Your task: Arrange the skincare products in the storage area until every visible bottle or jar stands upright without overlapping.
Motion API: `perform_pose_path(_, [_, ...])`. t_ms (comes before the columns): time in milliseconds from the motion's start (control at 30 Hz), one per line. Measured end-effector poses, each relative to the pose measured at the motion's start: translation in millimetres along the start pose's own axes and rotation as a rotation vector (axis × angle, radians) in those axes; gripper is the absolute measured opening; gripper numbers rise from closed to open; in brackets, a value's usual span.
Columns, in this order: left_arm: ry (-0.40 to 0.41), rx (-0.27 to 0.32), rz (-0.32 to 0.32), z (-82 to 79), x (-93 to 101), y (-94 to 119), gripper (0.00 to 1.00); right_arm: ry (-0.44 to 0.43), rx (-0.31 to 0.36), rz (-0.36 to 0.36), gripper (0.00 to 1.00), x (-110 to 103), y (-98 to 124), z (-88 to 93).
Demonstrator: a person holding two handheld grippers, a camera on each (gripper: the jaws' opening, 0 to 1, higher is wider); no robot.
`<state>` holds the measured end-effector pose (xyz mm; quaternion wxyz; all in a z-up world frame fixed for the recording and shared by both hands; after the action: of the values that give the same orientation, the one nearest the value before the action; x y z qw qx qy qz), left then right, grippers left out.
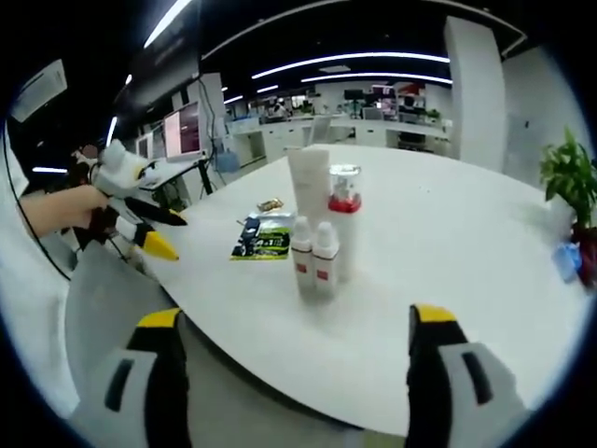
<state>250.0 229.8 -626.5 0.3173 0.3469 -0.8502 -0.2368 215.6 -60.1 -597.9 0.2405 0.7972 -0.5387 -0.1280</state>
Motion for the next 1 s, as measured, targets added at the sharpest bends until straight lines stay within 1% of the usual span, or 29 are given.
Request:
perform_pose_path(200, [0.026, -0.008, -0.052, -10.1, -7.1, -18, 0.97, -0.002, -0.005, 0.0, 0.99, 0, -1, 0.6])
perform_pose_path(333, [0.065, -0.015, -0.067, -15.8, -10.7, -35, 0.97, -0.003, -0.008, -0.002, 0.99, 0, -2, 0.7])
perform_pose_path(467, [0.084, -0.024, -0.079, -19.2, -14.1, -51, 0.97, -0.004, -0.012, -0.003, 0.99, 0, -2, 1.2])
perform_pose_path(500, [0.096, -0.024, -0.091, -20.7, -16.0, -54, 0.97, -0.005, -0.013, -0.003, 0.99, 0, -3, 1.2])
perform_pose_path(633, [0.091, -0.028, -0.123, -28.4, -21.8, -66, 0.97, -0.009, -0.019, -0.001, 0.99, 1, -3, 2.1])
perform_pose_path(833, [0.134, -0.034, -0.169, -36.2, -32.3, -86, 0.97, -0.019, -0.028, 0.005, 0.99, 2, -5, 2.8])
perform_pose_path(1000, [0.155, -0.03, -0.204, -42.8, -37.2, -103, 0.97, -0.03, -0.039, 0.008, 0.99, 3, -6, 3.7])
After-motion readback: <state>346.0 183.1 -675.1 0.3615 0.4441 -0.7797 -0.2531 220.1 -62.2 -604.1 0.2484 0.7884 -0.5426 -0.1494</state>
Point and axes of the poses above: the point that each gripper's makers call its tool centre point, and the gripper's own axes: y roughly backward along the fingers, x roughly to its right, z roughly out of its underside, the point moved 6 cm from there along y, roughly backward along the fingers, and after that the axes turned 15 degrees about z, right-handed, at the moved point
